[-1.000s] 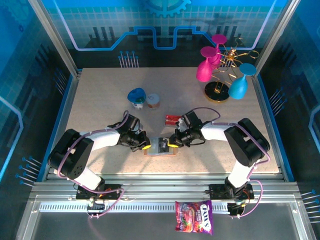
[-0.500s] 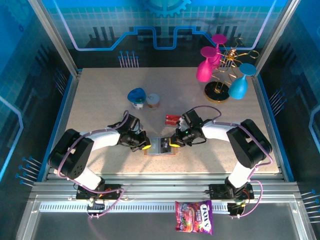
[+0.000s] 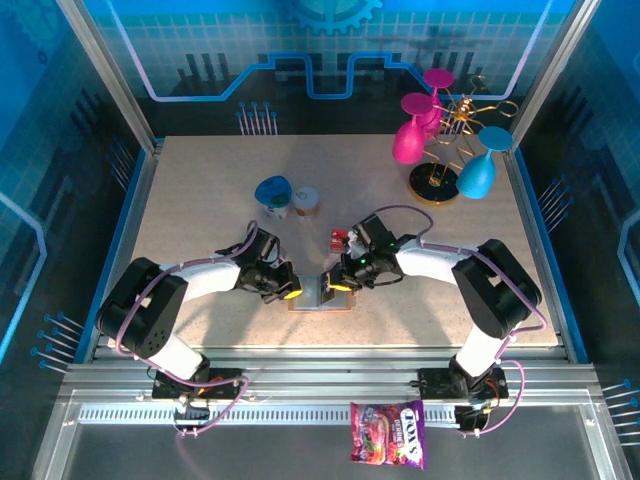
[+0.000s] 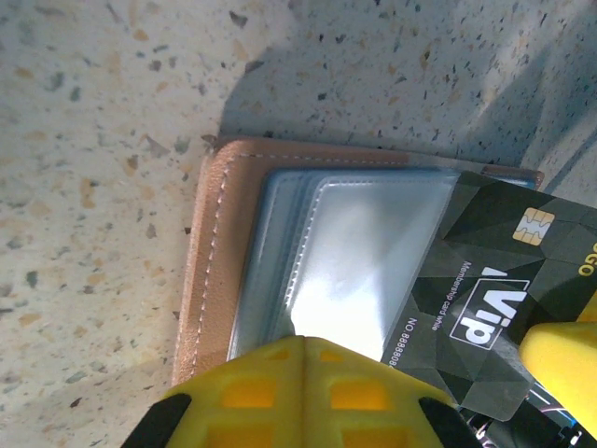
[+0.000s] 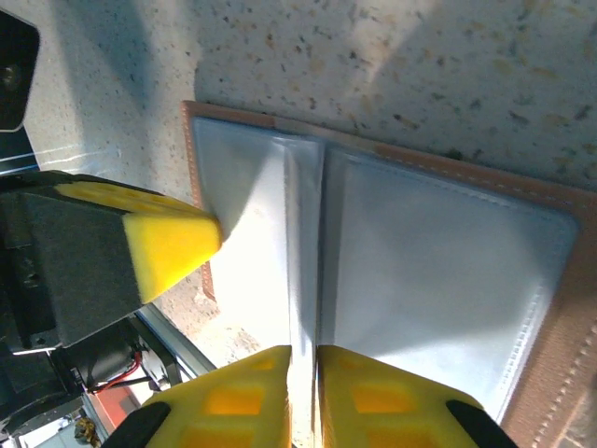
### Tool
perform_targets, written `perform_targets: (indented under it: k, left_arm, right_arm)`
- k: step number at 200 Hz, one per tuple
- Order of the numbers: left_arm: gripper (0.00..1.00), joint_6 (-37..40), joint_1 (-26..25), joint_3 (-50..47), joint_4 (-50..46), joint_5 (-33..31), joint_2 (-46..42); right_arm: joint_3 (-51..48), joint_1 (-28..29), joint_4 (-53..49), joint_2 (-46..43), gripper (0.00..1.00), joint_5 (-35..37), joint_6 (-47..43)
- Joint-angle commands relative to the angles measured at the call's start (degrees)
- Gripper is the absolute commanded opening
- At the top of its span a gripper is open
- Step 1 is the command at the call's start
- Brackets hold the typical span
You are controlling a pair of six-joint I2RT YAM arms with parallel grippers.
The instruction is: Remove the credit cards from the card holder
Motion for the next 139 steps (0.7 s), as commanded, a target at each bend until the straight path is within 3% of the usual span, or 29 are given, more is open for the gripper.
perform_targets:
  k: [1,139]
  left_arm:
    - [0.04,1.45,-0.34,0.39,-2.5,-0.22,1.38]
    - [0.07,1.1,0.81,3.41,-4.16,0.2,-3.05]
  right_arm:
    - [0.94,0.63,-2.64,-1.37,0.16,1.37,0.67]
    - [3.81,0.28,-8.86,-4.06,0.08,3.52,-2.89]
